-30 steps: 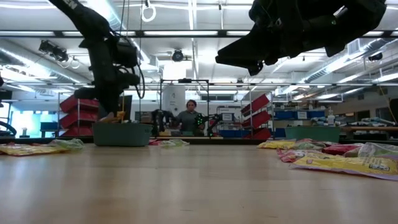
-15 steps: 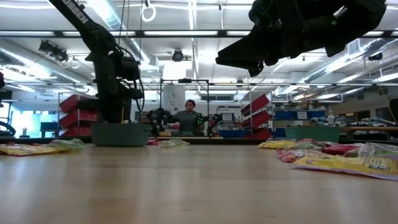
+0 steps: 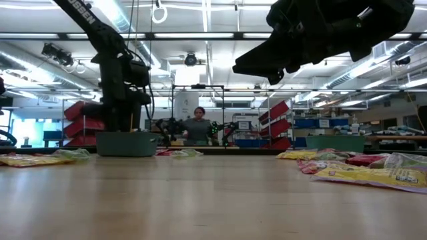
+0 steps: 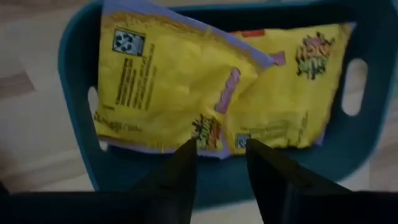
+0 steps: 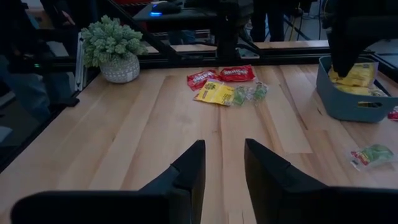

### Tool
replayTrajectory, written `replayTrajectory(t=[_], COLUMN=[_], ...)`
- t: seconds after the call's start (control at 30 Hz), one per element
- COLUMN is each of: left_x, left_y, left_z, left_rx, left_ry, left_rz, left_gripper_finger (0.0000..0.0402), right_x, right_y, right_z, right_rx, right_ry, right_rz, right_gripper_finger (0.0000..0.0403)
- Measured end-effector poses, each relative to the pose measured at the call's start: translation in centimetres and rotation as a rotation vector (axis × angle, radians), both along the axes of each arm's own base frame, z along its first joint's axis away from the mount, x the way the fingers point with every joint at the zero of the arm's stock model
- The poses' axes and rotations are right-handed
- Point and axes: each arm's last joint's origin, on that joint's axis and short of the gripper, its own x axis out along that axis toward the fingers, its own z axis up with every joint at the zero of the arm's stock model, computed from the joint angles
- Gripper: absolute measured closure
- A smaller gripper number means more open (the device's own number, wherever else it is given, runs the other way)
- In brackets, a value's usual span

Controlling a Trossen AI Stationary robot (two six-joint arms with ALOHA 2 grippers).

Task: Sort candy
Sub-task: Put the yellow candy into the dark blue bin

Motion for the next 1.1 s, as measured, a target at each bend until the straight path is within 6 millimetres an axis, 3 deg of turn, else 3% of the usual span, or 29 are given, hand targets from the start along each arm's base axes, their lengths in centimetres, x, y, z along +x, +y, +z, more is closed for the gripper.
replayTrajectory(t=[0.13, 0.23, 0.47, 0.7, 0.9, 1.0, 1.1], left_x=[0.3, 0.2, -0.4, -0.3, -0.1, 0.1, 0.6], left_y=[-0.1, 0.3, 0.6, 0.9, 1.0, 0.9, 0.8], left_z=[1.0, 1.7, -0.2, -1.8, -2.5, -1.6, 0.6], left_rx=[0.016, 0.085, 0.098, 0.078, 0.052, 0.060, 0.099], left_ry=[0.003, 0.037, 0.088, 0.137, 0.157, 0.145, 0.111], left_rz=[-0.026, -0.016, -0.035, -0.049, -0.059, -0.074, -0.085], left_gripper_finger=[0.0256, 0.0276, 0.0391, 0.0398, 0.0399, 0.0399, 0.0399], right_x=[0.0, 0.0, -0.1, -0.1, -0.1, -0.1, -0.1], right_y=[0.0, 0.0, 0.0, 0.2, 0.4, 0.4, 0.4], right_z=[-0.1, -0.1, -0.2, -0.2, -0.2, -0.2, -0.2], right_rx=[-0.001, -0.001, 0.001, -0.013, -0.015, -0.017, -0.020], right_ry=[0.009, 0.015, 0.020, 0.024, 0.024, 0.023, 0.023], right_rz=[0.000, 0.000, -0.001, -0.010, -0.004, -0.002, -0.003], right_gripper_finger=[0.0300, 0.0303, 0.0340, 0.0378, 0.0381, 0.0380, 0.0381])
